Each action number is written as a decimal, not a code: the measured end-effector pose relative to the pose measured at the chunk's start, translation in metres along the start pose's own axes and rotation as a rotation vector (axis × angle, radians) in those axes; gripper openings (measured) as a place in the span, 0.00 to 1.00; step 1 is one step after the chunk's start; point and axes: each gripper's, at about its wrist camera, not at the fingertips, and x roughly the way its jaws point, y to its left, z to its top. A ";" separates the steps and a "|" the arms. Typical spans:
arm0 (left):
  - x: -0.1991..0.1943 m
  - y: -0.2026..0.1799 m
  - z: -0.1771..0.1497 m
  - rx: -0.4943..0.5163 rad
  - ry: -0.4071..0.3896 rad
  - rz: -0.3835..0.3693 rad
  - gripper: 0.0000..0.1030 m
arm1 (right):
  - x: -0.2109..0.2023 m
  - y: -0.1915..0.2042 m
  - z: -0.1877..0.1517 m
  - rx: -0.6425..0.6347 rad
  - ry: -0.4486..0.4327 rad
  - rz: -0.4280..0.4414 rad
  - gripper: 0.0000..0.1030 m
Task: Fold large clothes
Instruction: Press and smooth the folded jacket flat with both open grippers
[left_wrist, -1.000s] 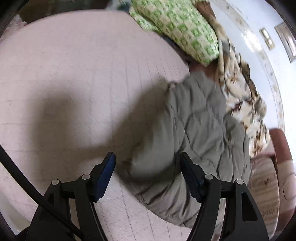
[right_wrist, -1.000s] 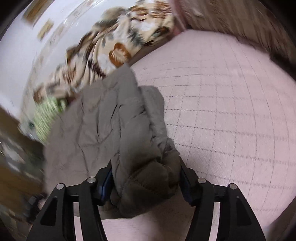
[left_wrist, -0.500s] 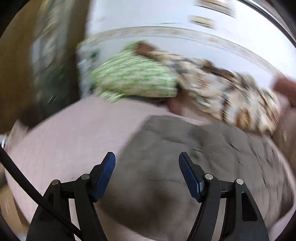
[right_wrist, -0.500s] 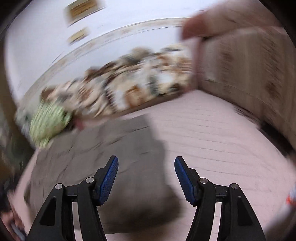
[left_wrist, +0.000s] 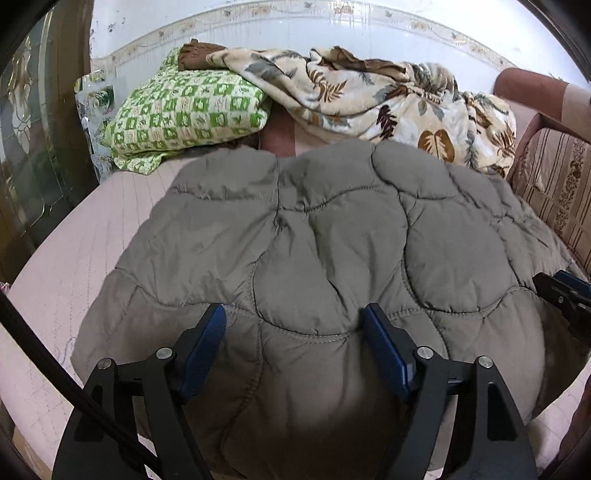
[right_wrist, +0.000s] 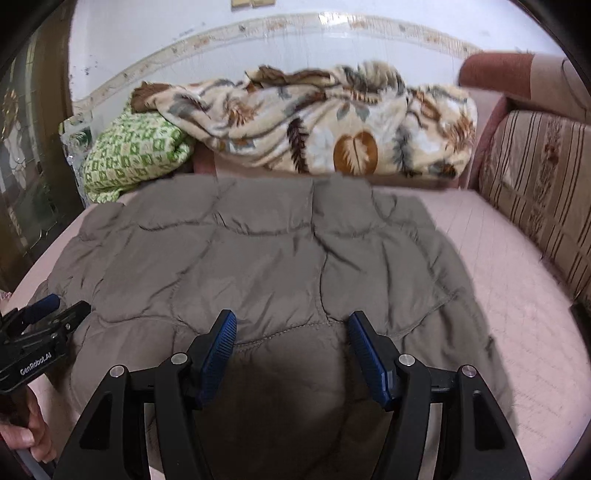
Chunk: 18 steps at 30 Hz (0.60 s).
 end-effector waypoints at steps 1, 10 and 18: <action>0.003 -0.001 -0.001 0.007 0.008 0.002 0.75 | 0.005 0.000 -0.001 0.003 0.012 -0.004 0.69; 0.020 -0.001 -0.004 0.015 0.028 0.006 0.79 | 0.037 -0.004 -0.007 0.011 0.122 0.001 0.73; 0.000 0.006 0.003 -0.018 -0.040 0.001 0.78 | 0.028 -0.009 -0.002 0.038 0.106 0.027 0.73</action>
